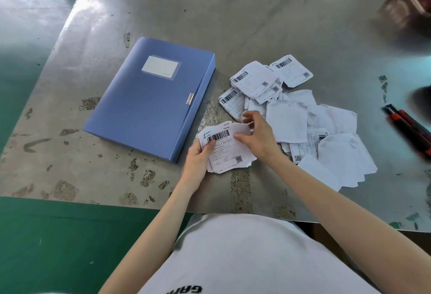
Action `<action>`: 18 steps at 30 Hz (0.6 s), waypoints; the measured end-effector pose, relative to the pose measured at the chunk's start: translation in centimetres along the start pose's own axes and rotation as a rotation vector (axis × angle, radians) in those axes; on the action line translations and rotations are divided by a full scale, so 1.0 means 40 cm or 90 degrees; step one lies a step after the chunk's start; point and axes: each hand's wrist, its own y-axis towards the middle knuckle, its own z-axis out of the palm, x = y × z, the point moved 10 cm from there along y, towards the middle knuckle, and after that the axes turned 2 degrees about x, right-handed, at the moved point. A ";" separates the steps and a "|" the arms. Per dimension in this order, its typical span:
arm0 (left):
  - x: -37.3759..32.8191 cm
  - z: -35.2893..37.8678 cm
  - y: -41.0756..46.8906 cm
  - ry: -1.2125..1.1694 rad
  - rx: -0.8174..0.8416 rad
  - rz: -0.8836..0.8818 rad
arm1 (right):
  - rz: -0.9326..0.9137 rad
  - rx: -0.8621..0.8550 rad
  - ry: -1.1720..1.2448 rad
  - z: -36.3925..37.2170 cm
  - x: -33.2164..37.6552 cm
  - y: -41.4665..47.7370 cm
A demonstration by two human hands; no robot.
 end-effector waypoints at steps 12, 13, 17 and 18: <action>-0.139 0.022 -0.015 0.067 -0.005 0.188 | 0.023 -0.002 0.388 0.014 0.013 -0.035; -0.133 0.017 -0.016 0.070 -0.012 0.183 | 0.020 0.000 0.378 0.017 0.012 -0.037; -0.121 0.012 -0.028 0.074 -0.038 0.172 | 0.020 0.018 0.359 0.038 0.008 -0.045; -0.122 0.017 -0.031 0.073 -0.038 0.173 | 0.018 0.020 0.346 0.042 0.010 -0.046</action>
